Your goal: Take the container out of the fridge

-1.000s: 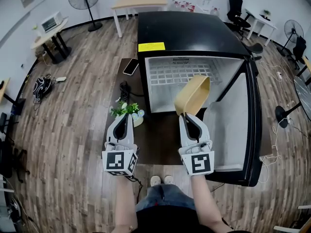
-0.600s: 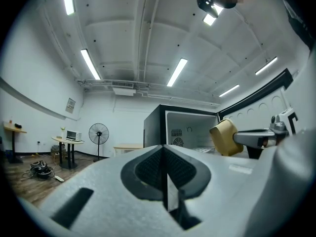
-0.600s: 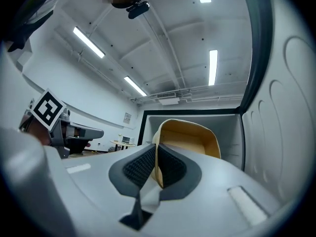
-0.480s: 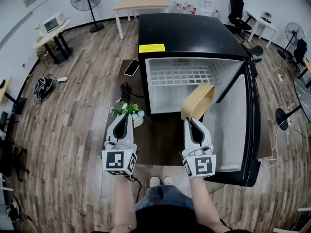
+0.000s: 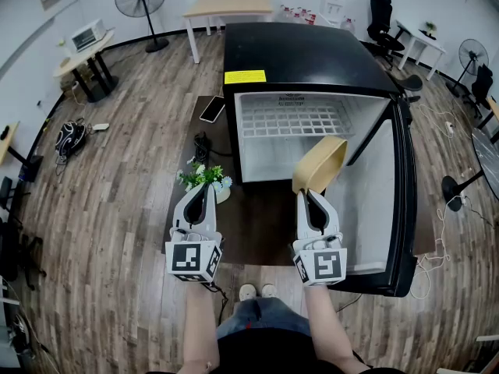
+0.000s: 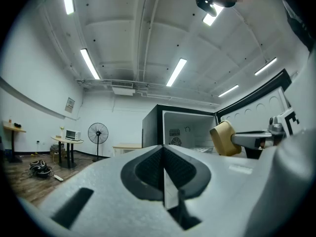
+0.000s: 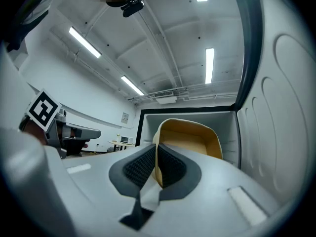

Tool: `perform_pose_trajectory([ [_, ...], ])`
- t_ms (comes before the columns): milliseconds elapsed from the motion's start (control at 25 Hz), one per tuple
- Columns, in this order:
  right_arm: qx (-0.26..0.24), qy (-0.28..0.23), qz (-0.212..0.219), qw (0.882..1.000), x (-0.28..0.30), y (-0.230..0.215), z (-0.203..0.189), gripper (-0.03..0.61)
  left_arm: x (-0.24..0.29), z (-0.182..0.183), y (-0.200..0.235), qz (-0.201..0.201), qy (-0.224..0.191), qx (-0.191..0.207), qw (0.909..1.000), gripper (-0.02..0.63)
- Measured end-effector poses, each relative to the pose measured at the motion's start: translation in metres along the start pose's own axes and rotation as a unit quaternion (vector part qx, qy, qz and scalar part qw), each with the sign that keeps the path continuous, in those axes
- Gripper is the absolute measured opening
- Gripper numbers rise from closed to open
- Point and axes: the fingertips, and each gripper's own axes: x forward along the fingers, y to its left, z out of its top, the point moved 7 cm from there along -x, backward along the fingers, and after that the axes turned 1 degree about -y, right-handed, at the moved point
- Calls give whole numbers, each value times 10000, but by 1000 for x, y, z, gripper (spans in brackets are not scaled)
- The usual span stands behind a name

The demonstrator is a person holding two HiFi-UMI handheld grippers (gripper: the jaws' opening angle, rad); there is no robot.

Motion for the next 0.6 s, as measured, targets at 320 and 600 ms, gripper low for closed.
perform_pose_trajectory([
  [320,24,-12,0,10000,-2,-2,3,25,-1,0,-4,-31,0,-3,10000,6],
  [600,36,7,-10,10000,-3,-3,2,25,2,1,-7,-63,-4,2,10000,6],
])
